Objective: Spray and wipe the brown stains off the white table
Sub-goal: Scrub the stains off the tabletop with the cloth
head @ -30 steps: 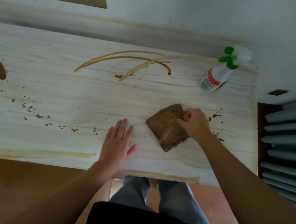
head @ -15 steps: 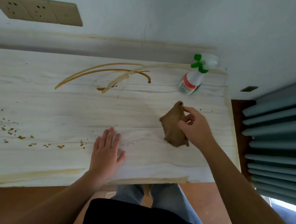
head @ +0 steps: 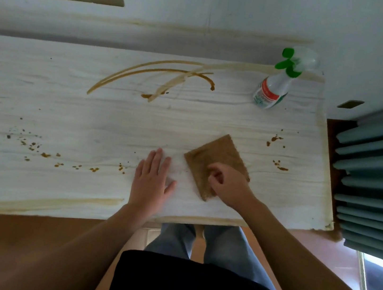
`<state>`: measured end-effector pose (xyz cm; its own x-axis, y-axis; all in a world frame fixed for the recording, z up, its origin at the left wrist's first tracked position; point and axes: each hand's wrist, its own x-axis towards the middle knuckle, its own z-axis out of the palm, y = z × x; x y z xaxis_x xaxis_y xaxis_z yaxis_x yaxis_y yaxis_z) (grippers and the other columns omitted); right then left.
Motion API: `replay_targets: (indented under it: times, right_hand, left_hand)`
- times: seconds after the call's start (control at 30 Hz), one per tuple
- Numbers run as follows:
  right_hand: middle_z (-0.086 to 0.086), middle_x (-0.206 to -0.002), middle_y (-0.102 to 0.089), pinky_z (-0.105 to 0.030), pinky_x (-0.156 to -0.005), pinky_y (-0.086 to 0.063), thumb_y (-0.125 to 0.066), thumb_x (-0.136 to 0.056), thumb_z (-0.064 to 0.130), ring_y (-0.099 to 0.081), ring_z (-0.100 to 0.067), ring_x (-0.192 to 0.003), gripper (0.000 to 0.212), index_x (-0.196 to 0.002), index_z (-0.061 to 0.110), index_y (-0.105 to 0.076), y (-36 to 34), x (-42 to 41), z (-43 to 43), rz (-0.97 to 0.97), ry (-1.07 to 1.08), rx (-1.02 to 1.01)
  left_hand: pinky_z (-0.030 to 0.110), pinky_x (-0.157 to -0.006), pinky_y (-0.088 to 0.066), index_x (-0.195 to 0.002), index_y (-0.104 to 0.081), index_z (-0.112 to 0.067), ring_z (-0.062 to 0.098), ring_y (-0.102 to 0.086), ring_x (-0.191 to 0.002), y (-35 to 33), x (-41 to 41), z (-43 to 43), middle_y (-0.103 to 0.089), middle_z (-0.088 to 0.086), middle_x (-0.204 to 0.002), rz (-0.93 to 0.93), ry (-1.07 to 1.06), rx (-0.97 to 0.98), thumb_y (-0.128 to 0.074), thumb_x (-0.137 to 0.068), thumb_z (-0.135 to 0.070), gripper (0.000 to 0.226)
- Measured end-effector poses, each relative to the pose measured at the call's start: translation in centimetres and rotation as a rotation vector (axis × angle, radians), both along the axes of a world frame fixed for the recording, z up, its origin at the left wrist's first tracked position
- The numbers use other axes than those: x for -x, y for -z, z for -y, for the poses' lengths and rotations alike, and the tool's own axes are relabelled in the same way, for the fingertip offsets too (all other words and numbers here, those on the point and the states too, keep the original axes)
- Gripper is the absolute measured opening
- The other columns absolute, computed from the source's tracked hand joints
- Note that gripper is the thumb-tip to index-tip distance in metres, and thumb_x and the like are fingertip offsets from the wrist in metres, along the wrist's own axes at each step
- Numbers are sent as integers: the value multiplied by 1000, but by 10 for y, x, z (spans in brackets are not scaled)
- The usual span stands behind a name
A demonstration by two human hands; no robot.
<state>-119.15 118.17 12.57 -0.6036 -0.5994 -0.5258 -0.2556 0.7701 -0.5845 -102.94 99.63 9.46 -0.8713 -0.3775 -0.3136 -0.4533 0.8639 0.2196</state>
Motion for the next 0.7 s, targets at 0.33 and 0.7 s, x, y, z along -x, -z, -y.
replay_targets:
  times: [0.33, 0.7]
  right_hand:
    - [2, -165, -23, -42, -124, -8, -43, -101, 36, -15, -21, -153, 58, -156, 24, -31, 13, -11, -22, -450, -391, -97]
    - [-6, -168, 0, -55, -124, -6, -30, -99, 55, 4, -35, -154, 72, -160, 22, -8, 18, 9, -3, -429, -229, -323]
  left_hand:
    - [45, -126, -11, -160, -23, -16, 29, -5, -157, 0, -2, -1, -8, 12, -170, 20, -2, 2, -42, -99, -55, 75]
    - [45, -127, -7, -161, -19, -16, 28, 0, -158, 0, -2, -2, -4, 12, -170, 23, 0, 12, -36, -101, -56, 74]
